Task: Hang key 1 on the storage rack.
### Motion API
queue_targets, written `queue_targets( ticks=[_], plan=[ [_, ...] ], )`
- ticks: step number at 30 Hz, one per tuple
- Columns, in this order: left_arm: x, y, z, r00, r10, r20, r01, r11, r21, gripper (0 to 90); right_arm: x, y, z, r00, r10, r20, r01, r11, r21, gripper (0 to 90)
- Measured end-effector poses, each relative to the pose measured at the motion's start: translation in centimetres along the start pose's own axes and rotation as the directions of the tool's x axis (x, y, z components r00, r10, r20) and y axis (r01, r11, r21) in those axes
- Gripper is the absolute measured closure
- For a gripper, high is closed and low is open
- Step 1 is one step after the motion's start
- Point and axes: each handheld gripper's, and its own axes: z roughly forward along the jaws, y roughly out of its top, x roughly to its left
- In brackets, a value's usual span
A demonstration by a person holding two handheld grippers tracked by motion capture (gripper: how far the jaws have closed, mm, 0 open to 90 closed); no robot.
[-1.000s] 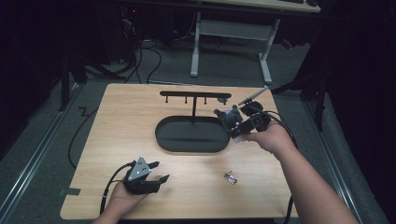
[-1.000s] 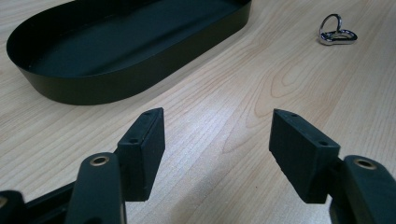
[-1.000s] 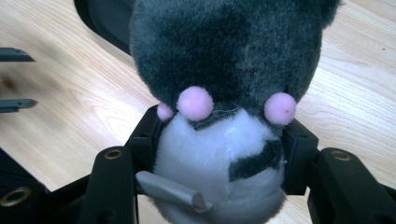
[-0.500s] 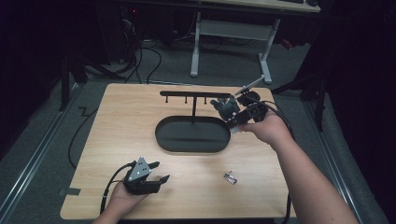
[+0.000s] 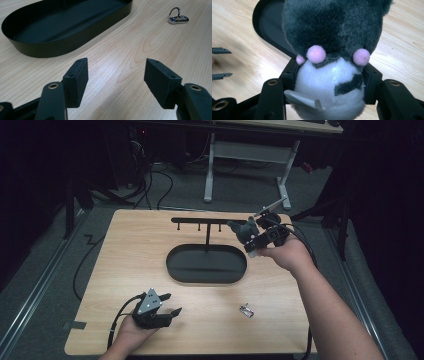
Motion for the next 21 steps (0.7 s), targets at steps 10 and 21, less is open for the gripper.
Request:
queue_targets(
  ticks=[10, 21],
  plan=[
    [-0.1, 0.0, 0.1, 1.0, -0.001, 0.002, 0.001, 1.0, 0.001, 36.6, -1.6, -1.3, 1.1, 0.9987, 0.038, 0.036, -0.038, 0.999, -0.002, 45.8],
    [-0.3, -0.1, 0.4, 0.9999, 0.009, 0.006, -0.009, 0.9998, 0.016, 36.6, -2.7, -3.4, 4.3, 0.9968, 0.078, 0.019, -0.079, 0.996, 0.029, 45.8]
  ],
)
